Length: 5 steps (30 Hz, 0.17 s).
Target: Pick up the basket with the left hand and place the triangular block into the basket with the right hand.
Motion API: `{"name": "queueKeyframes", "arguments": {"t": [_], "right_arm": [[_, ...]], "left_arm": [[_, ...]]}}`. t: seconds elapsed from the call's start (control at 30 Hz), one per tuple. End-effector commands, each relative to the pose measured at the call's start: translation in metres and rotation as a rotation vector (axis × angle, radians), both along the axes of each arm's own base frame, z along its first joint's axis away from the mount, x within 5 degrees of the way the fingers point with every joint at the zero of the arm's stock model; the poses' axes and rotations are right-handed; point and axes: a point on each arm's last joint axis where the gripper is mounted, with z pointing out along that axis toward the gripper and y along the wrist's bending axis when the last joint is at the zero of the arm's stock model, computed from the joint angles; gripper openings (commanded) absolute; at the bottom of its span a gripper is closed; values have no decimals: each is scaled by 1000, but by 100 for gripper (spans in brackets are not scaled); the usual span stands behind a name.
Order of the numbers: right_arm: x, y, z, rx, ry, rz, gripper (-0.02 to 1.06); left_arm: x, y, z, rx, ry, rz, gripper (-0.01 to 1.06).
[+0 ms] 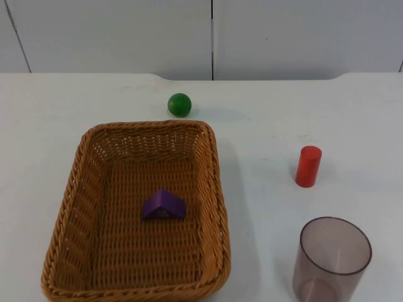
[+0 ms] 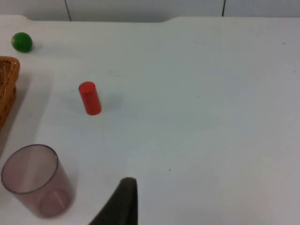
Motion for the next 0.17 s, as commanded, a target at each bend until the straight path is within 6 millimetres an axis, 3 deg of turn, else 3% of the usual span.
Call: {"name": "queueKeyframes", "arguments": {"t": [0.0, 0.13], "right_arm": [[0, 0, -1, 3, -1, -6, 105], [0, 0, -1, 3, -1, -6, 105]], "left_arm": [[0, 0, -1, 0, 2, 46, 105], [0, 0, -1, 0, 2, 98, 105]]}}
